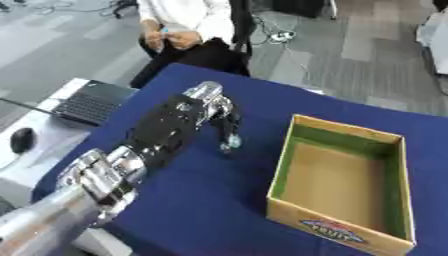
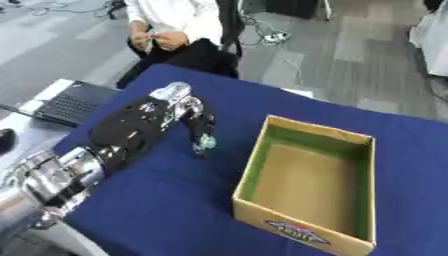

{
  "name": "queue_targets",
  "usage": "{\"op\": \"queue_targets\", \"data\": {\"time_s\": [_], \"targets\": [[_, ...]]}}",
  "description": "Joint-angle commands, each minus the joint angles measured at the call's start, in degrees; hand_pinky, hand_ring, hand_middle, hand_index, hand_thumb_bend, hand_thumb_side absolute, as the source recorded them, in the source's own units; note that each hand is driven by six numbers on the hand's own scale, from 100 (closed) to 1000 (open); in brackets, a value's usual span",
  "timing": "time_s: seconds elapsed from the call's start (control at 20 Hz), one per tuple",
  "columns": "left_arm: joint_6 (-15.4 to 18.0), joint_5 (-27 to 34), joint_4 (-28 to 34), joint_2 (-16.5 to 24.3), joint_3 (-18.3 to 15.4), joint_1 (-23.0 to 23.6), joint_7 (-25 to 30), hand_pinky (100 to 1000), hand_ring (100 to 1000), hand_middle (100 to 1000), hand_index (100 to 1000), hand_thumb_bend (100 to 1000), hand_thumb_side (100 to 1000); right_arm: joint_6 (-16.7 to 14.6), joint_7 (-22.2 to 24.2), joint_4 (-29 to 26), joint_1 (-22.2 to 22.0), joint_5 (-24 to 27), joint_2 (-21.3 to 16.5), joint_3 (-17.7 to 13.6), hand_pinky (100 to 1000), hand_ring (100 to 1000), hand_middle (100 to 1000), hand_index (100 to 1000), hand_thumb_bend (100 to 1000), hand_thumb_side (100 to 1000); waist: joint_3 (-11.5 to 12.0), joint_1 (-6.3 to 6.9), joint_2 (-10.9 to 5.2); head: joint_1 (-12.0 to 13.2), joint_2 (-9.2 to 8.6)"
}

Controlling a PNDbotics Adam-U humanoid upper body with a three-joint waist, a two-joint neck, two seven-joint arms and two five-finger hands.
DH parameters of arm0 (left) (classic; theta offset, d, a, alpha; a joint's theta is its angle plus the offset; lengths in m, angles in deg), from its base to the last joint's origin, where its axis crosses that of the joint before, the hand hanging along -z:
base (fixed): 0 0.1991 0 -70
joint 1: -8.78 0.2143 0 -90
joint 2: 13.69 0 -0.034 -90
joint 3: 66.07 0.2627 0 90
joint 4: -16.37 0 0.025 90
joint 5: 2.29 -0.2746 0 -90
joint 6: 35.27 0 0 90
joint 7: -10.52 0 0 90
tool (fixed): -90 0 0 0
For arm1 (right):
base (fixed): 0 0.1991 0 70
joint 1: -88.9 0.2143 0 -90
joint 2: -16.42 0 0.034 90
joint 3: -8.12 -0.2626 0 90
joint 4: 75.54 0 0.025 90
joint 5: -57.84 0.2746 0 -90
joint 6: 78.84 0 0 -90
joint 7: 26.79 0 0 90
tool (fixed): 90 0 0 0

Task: Pick up objects on the table and place them in the box.

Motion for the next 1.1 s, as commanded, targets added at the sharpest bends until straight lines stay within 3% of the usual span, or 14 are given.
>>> {"op": "queue_targets", "data": {"time_s": [0.05, 0.85, 1.1], "targets": [[0.0, -0.6, 0.1, 0.9, -0.2, -1.3, -0.2, 100, 176, 482, 752, 942, 352, -11.8, -11.8, -0.9, 0.1, 0.1, -1.1, -0.4, 231, 296, 332, 513, 281, 1000, 0.1, 0.12, -0.66, -0.4, 0.11], [-0.2, -1.6, -1.0, 0.3, -0.5, -1.5, -0.8, 100, 100, 361, 680, 825, 388, -11.9, -12.0, -0.9, 0.2, 0.2, -1.1, -0.4, 231, 296, 331, 512, 278, 1000, 0.0, 0.09, -0.62, -0.6, -0.10], [-0.3, -1.9, -1.3, 0.2, -0.6, -1.6, -1.1, 100, 100, 353, 666, 672, 451, -11.9, -12.0, -0.9, 0.2, 0.2, -1.1, -0.5, 231, 296, 331, 512, 278, 1000, 0.1, 0.09, -0.62, -0.7, -0.17]]}}
